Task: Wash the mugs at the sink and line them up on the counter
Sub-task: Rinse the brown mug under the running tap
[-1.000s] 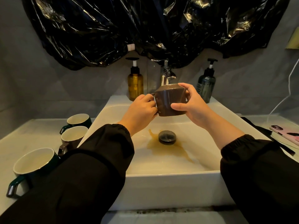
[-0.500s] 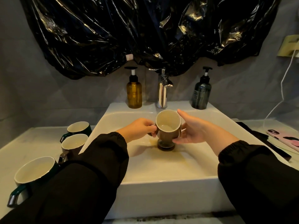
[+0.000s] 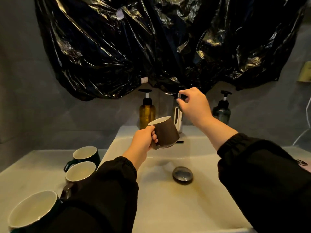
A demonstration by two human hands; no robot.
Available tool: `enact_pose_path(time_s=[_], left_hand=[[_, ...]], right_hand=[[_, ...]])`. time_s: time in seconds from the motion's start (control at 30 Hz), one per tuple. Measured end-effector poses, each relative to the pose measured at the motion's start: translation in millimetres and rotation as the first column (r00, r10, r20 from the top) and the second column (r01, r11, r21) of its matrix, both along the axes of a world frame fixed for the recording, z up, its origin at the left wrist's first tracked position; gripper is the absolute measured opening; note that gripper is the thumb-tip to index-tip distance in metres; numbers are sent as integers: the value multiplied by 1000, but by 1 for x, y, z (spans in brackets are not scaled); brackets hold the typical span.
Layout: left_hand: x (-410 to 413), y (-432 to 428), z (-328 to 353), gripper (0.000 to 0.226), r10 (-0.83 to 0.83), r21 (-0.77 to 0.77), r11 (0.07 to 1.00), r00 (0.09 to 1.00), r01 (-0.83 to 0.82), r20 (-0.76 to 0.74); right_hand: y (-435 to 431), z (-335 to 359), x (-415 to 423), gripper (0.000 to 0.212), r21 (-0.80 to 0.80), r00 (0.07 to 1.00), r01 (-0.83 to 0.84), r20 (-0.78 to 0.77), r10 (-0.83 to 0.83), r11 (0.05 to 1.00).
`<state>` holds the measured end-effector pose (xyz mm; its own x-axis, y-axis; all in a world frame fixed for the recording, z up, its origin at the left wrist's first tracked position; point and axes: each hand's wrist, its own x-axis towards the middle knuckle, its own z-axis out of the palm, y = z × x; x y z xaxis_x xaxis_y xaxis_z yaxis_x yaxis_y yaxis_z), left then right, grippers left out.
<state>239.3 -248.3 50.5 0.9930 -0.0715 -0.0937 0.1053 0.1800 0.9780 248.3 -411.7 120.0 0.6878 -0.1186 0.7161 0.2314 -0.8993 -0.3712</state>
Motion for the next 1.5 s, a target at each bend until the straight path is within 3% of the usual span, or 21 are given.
enact_pose_path(time_s=[0.17, 0.3, 0.67, 1.5], left_hand=[[9, 13, 0, 35, 67, 8, 998, 998, -67, -14], [11, 14, 1, 35, 69, -8, 998, 998, -70, -12], [10, 11, 0, 35, 92, 28, 995, 996, -91, -21], [13, 13, -3, 34, 116, 42, 993, 993, -115, -26]], right_hand=[[16, 12, 32, 40, -241, 998, 36, -35, -46, 970], [20, 20, 41, 27, -282, 998, 55, 23, -51, 958], [22, 26, 48, 17, -89, 995, 26, 93, -17, 996], [15, 35, 56, 12, -40, 992, 40, 124, -34, 998]])
